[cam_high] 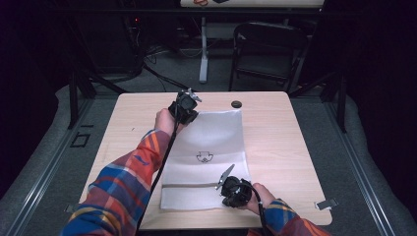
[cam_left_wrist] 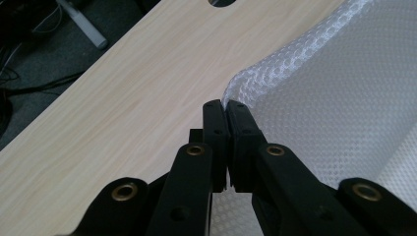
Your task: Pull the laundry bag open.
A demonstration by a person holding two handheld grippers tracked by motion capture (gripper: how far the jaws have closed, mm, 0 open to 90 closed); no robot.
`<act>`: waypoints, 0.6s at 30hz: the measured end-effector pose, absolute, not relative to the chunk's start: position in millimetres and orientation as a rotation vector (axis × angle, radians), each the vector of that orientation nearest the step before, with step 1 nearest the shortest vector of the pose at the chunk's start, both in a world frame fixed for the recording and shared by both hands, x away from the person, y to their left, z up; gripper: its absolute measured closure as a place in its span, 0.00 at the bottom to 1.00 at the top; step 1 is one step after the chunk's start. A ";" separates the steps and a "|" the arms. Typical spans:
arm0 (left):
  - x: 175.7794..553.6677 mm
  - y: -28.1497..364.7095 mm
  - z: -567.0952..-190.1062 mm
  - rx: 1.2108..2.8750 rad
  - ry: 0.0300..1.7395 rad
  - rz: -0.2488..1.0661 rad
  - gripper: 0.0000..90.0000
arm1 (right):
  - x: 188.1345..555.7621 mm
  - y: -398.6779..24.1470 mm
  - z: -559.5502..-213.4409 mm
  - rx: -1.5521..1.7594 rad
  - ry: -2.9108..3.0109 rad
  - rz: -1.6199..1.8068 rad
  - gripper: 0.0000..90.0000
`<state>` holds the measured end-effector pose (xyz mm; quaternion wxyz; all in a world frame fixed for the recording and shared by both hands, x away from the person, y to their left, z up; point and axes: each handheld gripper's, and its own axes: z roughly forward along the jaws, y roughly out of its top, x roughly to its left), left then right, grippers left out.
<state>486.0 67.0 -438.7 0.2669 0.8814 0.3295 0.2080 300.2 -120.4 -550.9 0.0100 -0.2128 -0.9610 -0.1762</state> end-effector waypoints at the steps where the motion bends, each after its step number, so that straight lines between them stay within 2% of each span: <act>1: 489.0 65.2 -440.2 2.386 0.897 0.568 0.98 | 301.3 -121.0 -550.2 -0.649 -3.015 -0.528 1.00; 7: 504.6 54.9 -450.7 2.355 0.959 0.572 0.95 | 302.1 -120.9 -550.7 -0.660 -2.999 -0.545 1.00; 9: 509.1 54.3 -451.3 2.335 0.984 0.569 0.84 | 302.5 -120.8 -550.8 -0.658 -2.998 -0.547 1.00; 12: 512.8 53.4 -451.0 2.308 1.012 0.555 0.57 | 302.8 -121.1 -550.3 -0.660 -2.992 -0.571 0.96; 14: 511.5 54.0 -449.2 2.299 0.990 0.534 0.48 | 303.2 -121.6 -548.2 -0.665 -2.983 -0.606 0.92; 17: 505.3 55.7 -446.3 2.281 0.972 0.510 0.31 | 305.3 -124.4 -540.2 -0.692 -2.953 -0.690 0.75; 18: 502.7 56.6 -445.7 2.282 0.961 0.497 0.28 | 306.4 -126.1 -536.4 -0.719 -2.957 -0.723 0.66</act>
